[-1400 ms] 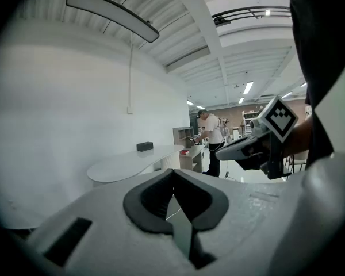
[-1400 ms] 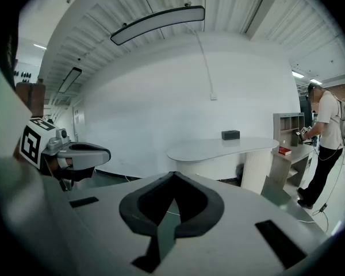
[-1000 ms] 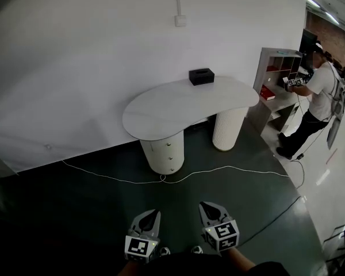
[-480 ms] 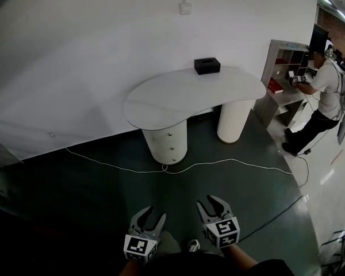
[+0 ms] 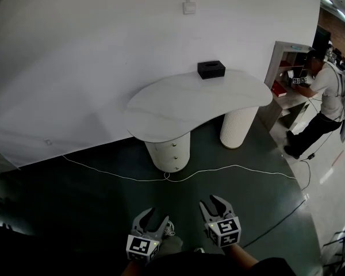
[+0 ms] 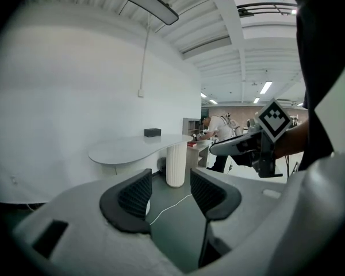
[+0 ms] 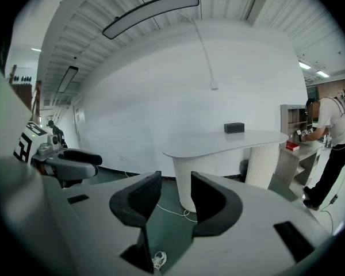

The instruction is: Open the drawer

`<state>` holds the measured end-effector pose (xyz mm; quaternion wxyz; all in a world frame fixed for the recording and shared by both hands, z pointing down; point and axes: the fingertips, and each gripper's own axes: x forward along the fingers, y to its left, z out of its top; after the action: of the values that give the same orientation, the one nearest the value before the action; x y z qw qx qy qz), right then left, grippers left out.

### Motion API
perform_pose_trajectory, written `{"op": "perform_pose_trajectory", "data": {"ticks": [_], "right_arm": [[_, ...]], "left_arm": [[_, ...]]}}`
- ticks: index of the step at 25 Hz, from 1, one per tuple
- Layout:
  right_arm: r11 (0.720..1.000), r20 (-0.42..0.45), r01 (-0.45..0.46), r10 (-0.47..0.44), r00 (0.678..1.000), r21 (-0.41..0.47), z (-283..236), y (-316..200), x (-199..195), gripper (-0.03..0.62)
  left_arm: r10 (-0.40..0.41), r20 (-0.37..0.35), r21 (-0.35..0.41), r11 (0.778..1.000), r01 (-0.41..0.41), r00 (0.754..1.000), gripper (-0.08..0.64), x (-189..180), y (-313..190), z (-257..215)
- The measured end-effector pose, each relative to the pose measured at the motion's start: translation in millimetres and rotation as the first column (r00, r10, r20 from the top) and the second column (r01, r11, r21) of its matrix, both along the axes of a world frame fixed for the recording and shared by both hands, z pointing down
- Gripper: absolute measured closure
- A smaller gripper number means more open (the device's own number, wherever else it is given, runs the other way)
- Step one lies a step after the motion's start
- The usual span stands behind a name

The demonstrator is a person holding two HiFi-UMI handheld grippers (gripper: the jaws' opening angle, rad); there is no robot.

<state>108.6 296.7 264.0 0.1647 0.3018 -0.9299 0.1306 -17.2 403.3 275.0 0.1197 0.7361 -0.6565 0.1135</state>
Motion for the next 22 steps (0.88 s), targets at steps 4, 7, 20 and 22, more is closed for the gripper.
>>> {"op": "perform_pose_trajectory", "data": {"ticks": [4,7,20,22], "right_arm": [[0.999,-0.017,-0.034,0.034,0.999,0.014,4.0,-38.7,-44.6,0.445],[0.998,-0.021,-0.06,0.061,0.998,0.016,8.2,-69.7,-82.9,0.445],[0.983,-0.078,-0.183,0.181,0.98,-0.013,44.0,-168.3,-173.9,0.445],[0.983,-0.086,-0.183,0.181,0.98,-0.021,52.3,-188.2,-176.9,0.445]], "left_arm": [[0.04,0.009,0.0,0.999,-0.04,0.999,0.354,-51.7,-43.4,-4.1],[0.064,0.02,0.019,0.998,-0.065,0.998,0.354,-97.0,-77.8,-1.7],[0.119,-0.008,-0.056,0.991,-0.12,0.993,0.356,-220.9,-180.0,30.9],[0.129,-0.012,-0.071,0.989,-0.13,0.992,0.356,-221.1,-199.3,37.9]]}}
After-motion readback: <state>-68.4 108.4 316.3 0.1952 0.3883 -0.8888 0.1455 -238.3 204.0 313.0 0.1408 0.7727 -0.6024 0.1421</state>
